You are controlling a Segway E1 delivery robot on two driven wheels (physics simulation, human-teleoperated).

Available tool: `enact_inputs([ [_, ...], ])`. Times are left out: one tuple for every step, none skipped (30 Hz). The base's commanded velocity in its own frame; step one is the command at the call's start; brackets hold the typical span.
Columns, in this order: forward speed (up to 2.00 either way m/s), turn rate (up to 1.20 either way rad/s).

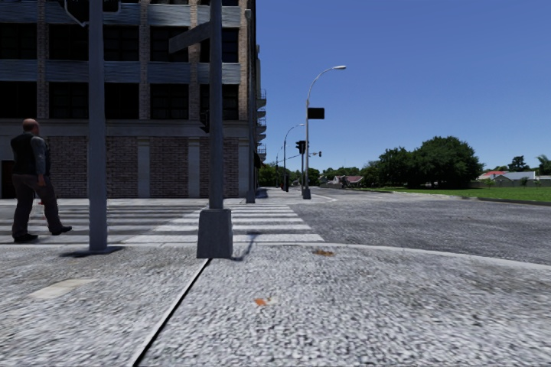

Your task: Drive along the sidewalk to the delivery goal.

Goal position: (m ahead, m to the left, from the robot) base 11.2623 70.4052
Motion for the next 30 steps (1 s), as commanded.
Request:
enact_inputs([
  [1.96, 0.0],
  [1.96, 0.0],
  [1.95, 0.0],
  [1.95, 0.0],
  [1.95, 0.0],
  [1.95, 0.0],
  [1.95, 0.0],
  [1.95, -0.41],
  [1.95, -0.6],
  [1.95, -0.68],
  [1.95, -0.68],
  [1.95, -0.25],
  [1.95, 0.0],
  [1.95, 0.0],
  [1.92, 0.0],
  [1.9, 0.0],
  [1.79, 0.0],
  [1.79, 0.0],
  [1.68, 0.0],
  [1.62, 0.0],
  [1.59, 0.0],
  [1.59, 0.0],
  [1.56, 0.0],
  [1.51, 0.0],
  [1.36, 0.0],
  [1.36, 0.0],
  [1.1, 0.0],
  [0.92, 0.0],
  [0.92, 0.0],
  [0.86, 0.0],
])
